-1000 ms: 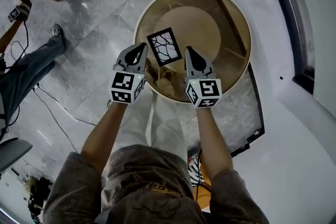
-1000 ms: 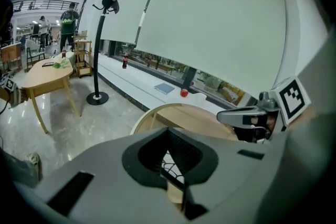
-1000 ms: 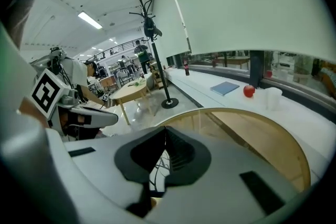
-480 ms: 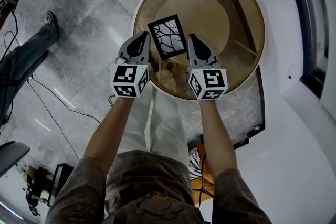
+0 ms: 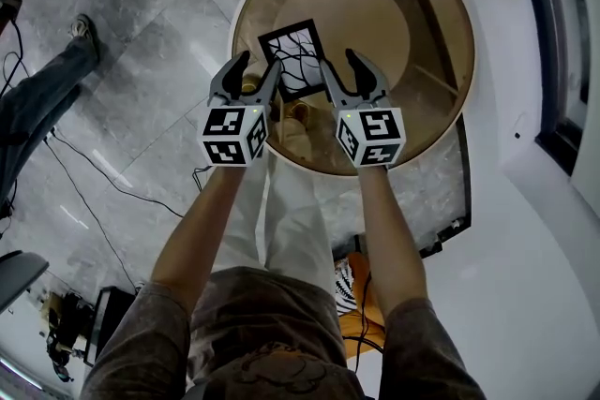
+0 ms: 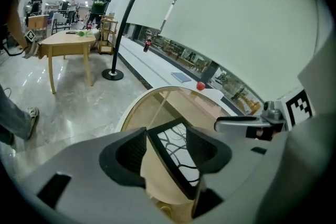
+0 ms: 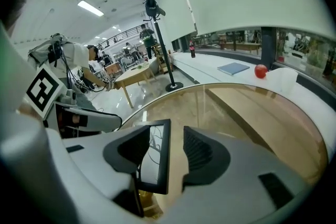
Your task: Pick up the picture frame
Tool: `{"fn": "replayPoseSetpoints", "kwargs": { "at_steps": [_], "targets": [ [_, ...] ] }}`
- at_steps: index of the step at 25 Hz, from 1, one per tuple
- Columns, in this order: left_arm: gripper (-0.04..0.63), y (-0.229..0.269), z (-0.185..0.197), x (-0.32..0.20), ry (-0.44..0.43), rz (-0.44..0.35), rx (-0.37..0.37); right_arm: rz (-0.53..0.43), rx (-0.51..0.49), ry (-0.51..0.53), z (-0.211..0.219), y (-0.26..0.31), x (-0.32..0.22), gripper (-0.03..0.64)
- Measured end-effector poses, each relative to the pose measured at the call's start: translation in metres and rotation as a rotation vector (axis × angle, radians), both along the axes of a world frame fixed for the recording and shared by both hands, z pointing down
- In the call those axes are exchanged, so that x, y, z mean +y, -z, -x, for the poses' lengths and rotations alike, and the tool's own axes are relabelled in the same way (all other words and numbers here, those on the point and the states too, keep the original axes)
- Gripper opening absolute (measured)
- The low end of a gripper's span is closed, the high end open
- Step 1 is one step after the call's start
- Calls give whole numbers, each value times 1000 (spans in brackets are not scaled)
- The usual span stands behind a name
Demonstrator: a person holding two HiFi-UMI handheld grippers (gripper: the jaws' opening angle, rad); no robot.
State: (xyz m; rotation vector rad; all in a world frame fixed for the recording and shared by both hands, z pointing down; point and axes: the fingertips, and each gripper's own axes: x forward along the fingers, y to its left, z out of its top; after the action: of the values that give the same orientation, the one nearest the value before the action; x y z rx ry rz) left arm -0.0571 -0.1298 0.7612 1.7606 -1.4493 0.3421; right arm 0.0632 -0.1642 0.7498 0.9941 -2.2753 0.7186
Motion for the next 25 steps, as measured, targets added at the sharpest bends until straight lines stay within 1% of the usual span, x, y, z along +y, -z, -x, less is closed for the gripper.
{"fn": "replayPoseSetpoints", "kwargs": {
  "at_steps": [2,6,9,14,18,22,25],
  "targets": [
    [241,-6,-2,1,8,18,11,35,3,19,3,-9,3,221],
    [241,-18,-7,1,20,60,32,70,4,38,7,-23,5,222],
    [241,-26,-10,-1,20,79,21,84,10,45,9,-33,6,221],
    [238,-40,-11,-3,44,124,27,110,10,42,9,-47,6,221],
    [236,-47,-10,-2,66,143,24,121,13,55,13,-54,7,221],
    [233,-50,-16,-1,53,155,46,138,7,68,16,-59,9,213],
    [218,-51,-16,-1,47,154,37,145,10,73,17,-62,10,195]
  ]
}}
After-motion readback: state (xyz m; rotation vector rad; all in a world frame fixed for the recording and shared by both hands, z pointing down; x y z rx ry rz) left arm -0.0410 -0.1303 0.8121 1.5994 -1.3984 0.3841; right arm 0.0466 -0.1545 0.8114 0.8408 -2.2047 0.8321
